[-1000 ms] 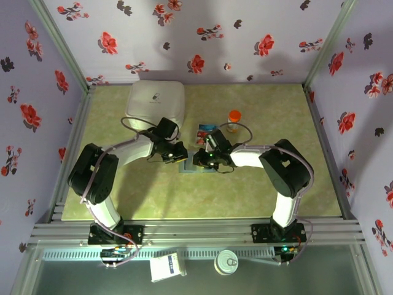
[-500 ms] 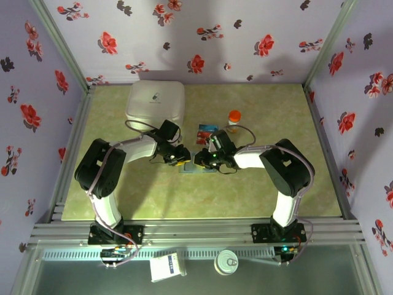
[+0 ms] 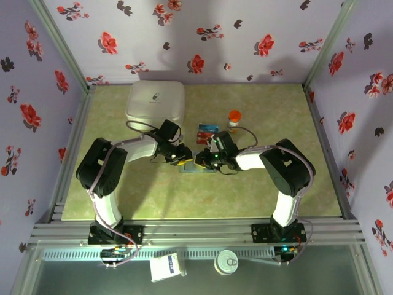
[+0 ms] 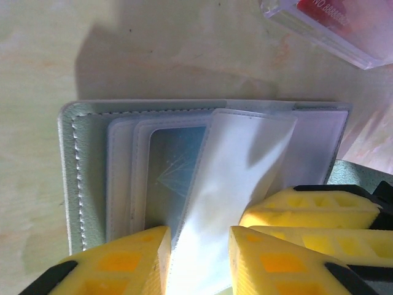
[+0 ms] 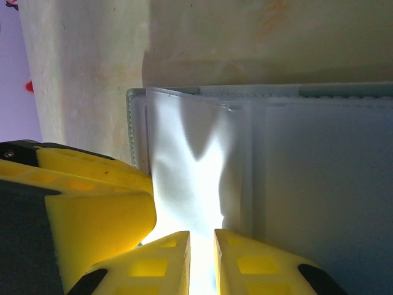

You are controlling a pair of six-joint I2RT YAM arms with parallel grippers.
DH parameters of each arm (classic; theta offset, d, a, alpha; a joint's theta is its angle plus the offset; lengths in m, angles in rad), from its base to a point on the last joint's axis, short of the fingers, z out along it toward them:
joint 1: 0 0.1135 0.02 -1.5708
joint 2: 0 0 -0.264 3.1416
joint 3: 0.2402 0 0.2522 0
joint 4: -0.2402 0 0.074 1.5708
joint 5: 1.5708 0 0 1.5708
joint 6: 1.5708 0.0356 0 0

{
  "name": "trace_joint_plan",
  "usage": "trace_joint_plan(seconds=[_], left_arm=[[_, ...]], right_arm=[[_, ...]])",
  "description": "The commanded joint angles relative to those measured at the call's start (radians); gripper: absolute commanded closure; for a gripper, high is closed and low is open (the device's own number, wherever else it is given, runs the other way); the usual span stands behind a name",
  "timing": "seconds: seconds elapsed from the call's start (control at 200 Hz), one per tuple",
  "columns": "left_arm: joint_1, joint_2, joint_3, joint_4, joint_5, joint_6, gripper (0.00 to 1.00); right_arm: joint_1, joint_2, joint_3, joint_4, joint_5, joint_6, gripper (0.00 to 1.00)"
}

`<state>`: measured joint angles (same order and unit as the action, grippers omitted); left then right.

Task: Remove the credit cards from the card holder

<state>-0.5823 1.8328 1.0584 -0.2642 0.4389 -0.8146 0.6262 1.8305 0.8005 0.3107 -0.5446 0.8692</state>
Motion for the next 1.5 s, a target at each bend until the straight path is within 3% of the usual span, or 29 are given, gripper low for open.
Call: trace_joint_plan(seconds=[0.0, 0.175, 0.43, 0.995, 1.495], left_arm=[[0.001, 0.022, 0.008, 0.021, 0.030, -0.022, 0.72], [0.001, 0.010, 0.009, 0.022, 0.032, -0.024, 0.80], [0.001, -0.012, 0.014, 0.018, 0.036, -0.027, 0.82], [-0.040, -0.021, 0.097, -0.005, 0.077, -0.043, 0.76], [-0.137, 0.130, 0.264, -0.026, 0.092, -0.056, 0.66]], right_arm=[[-0.010, 0.004, -0.024, -0.005, 0.002, 0.012, 0.82], [-0.010, -0.002, -0.026, -0.001, 0.000, 0.016, 0.82], [-0.013, -0.049, -0.015, -0.036, 0.009, 0.008, 0.82], [-0.079, -0.296, -0.010, -0.359, 0.169, -0.124, 0.78], [-0.138, -0.446, -0.027, -0.540, 0.272, -0.185, 0.71]])
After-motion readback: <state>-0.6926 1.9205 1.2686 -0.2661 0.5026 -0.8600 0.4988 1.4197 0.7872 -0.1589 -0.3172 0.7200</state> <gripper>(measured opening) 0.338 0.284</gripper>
